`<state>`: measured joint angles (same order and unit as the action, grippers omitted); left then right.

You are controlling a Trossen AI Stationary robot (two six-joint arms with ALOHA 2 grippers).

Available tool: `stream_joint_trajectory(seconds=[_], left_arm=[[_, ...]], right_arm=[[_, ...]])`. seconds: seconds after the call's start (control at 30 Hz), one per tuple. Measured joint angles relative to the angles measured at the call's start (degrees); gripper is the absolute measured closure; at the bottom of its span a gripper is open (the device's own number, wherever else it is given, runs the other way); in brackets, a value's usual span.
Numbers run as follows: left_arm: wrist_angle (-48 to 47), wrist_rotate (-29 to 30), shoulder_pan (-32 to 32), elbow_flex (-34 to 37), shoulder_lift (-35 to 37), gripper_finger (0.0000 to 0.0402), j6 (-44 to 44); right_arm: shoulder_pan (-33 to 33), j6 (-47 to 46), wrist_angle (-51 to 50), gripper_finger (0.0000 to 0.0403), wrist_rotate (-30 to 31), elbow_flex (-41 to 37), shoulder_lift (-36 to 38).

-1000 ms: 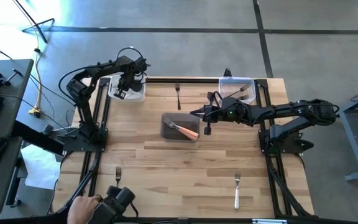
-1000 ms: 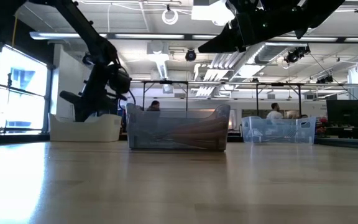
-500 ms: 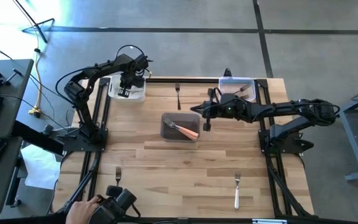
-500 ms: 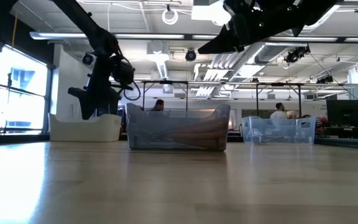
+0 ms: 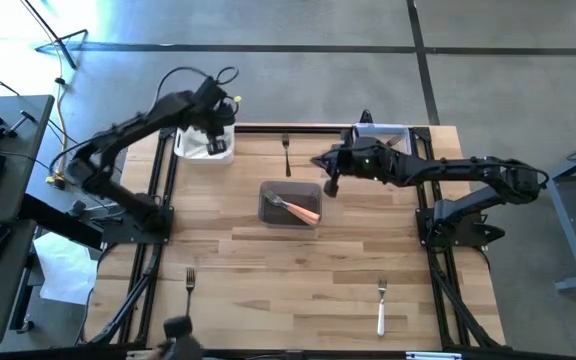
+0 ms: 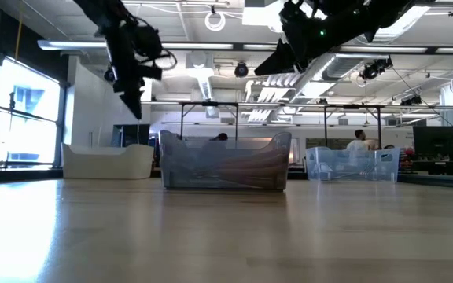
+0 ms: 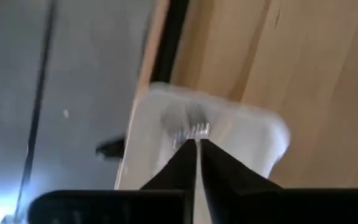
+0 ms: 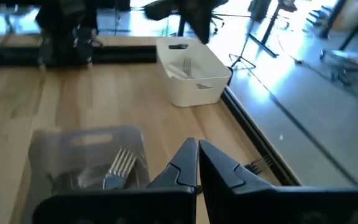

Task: Sort silverware by color (type)
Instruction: Put the top black fork into the transparent bin

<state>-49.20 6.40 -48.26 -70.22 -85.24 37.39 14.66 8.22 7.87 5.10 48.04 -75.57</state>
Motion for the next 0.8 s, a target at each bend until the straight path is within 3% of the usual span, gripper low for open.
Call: stream_joint_trajectory(seconds=[0.13, 0.23, 0.57, 0.8], left_arm=[[14.9, -1.5, 4.8, 11.5, 8.8, 0.0393, -8.7], [28.3, -1.5, 8.6, 21.3, 14.2, 0.0398, -16.4], [74.8, -1.5, 14.7, 47.4, 24.7, 0.0401, -35.9], [96.1, -1.3, 13.9, 58.8, 26.4, 0.0401, -39.3]], right_arm=[[1.3, -5.6, -1.5, 0.0403, -0.2, 2.7, -1.6], [2.8, -10.5, -7.7, 0.0403, -0.2, 8.9, -6.0], [9.1, -24.0, -33.9, 0.0402, -0.1, 40.2, -28.9], [9.7, -29.7, -47.8, 0.0402, 0.7, 58.8, -43.9]])
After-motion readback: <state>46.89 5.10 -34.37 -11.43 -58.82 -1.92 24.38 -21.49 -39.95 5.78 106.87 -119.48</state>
